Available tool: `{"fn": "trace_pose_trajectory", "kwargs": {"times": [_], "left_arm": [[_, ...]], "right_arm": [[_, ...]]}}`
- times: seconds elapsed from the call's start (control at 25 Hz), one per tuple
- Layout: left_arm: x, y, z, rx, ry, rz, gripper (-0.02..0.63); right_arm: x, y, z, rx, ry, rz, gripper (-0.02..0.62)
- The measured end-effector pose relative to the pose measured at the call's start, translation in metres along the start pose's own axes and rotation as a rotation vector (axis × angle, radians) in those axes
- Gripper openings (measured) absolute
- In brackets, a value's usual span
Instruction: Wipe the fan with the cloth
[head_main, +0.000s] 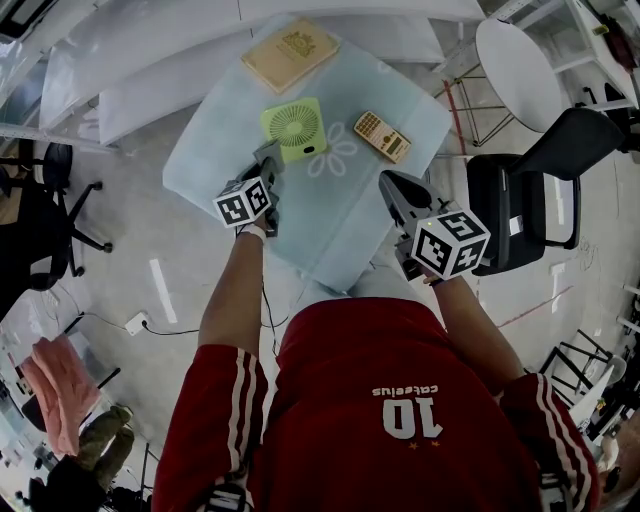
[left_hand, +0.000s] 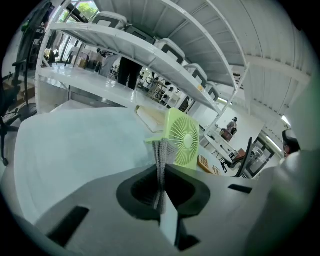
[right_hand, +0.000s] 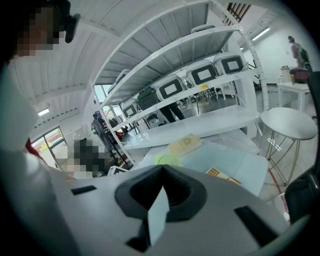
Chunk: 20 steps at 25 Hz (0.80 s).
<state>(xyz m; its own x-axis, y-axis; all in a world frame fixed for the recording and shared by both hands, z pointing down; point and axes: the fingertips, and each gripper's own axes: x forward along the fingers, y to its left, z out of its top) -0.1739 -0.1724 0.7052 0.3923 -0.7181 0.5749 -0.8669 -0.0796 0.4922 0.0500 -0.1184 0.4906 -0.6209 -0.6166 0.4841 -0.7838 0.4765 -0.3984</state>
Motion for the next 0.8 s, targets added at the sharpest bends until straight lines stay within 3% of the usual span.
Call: {"fn": "trace_pose_trajectory", "kwargs": {"times": [0.52, 0.8], "left_arm": [[-0.021, 0.009, 0.004, 0.007, -0.028, 0.014, 0.023], [-0.074, 0.001, 0.034, 0.027, -0.147, -0.01, 0.023]], "right_arm": [[0.001, 0.011, 0.003, -0.013, -0.014, 0.014, 0.005], [-0.005, 0.028, 0.015, -0.044, -0.054, 0.031, 0.005]]}}
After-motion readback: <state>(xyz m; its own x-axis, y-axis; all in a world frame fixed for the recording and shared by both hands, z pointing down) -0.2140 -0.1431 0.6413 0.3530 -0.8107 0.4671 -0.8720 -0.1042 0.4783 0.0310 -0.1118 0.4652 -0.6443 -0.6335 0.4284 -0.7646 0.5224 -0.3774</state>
